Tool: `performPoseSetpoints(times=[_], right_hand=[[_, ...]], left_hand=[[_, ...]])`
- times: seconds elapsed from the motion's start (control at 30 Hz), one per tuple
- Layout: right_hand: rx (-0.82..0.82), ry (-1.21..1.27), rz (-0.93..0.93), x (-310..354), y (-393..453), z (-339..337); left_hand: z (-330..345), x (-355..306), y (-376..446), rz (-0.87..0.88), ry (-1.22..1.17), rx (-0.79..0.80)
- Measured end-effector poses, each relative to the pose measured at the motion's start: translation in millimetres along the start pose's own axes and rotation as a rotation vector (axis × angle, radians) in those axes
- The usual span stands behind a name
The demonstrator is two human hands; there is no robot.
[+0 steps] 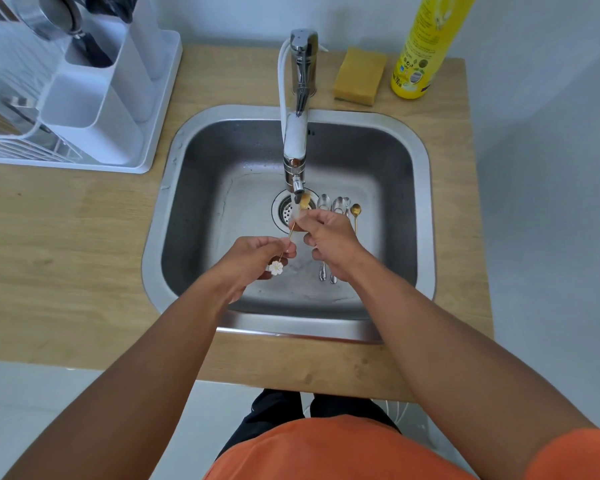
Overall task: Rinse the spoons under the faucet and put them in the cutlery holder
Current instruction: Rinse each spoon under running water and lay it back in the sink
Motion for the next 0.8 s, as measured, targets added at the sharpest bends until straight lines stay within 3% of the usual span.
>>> performPoseSetpoints(times=[0.27,0.5,0.63,0.8], right_hand=[[-0.009,-0.072,0.039,-0.4,-1.7,1.8],[-0.104,0.058,0.097,-9.6,-2.2,-6.8],[-0.064,-0.057,0.060,-14.0,-9.1,0.6],[-0.075,-0.068,0.060,-5.5,-10.5,-9.2]], left_hand=[[1.4,-3.9,1.2,-0.005,-0.031,-0.036],[-0.2,-1.8,4.3,-0.004,0.039,-0.100],[3.9,-11.9,8.3,0.054,0.055,-0.146],[15.6,-13.5,6.7,0.079,0.062,-0.089]])
Point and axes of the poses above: each hand's wrist, its own y-axis towards the middle knuckle, its own z-axis out of the palm, x = y × z, the point moved 10 cm from there along y, towards the middle knuckle, and after that the axes turned 3 degrees about -z, right-handed, at the moved point
